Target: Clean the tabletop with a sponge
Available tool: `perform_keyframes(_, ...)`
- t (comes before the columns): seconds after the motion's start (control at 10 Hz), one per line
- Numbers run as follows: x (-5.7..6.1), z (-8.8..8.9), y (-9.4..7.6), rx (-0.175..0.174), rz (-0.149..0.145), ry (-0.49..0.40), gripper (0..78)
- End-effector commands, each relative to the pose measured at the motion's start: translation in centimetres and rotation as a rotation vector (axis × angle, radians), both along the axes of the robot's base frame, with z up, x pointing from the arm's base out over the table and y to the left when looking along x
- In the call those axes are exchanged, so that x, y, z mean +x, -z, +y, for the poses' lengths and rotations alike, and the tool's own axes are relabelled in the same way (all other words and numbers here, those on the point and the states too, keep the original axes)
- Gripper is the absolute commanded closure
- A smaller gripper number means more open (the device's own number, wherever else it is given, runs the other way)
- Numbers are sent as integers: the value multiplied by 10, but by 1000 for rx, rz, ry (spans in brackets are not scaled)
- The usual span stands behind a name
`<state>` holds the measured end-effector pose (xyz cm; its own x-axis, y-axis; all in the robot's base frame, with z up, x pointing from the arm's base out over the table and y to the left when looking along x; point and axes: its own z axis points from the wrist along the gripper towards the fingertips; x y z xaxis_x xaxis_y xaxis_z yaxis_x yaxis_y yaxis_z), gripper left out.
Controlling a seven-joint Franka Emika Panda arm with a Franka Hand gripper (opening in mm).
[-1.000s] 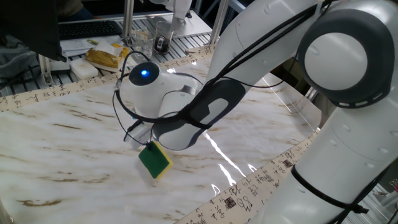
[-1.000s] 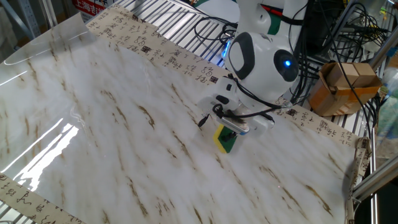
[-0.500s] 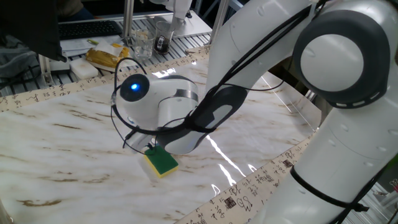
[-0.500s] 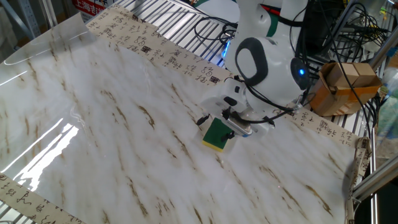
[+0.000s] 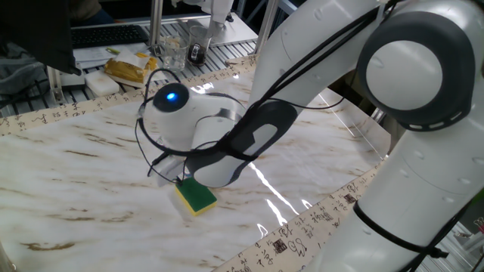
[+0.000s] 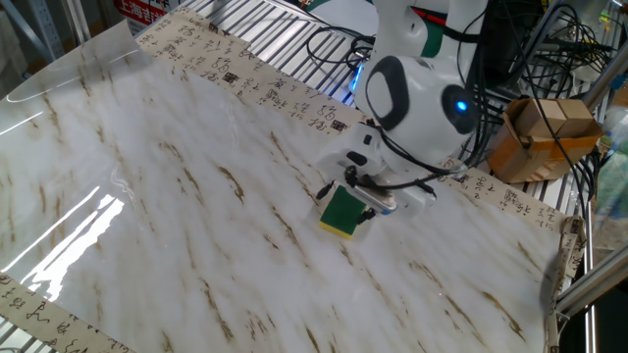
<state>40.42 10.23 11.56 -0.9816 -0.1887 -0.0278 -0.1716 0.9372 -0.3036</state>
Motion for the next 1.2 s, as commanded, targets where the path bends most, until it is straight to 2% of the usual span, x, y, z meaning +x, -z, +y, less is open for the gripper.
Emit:
perform_keyframes(0.1,-13,9,14,158,49,36,2)
perform_keyframes(0.5,-10,-7,26,154,38,-5,2)
perform_keyframes(0.9,-13,-13,36,167,38,-12,2)
perform_keyframes(1.2,-15,-17,40,157,29,-22,2)
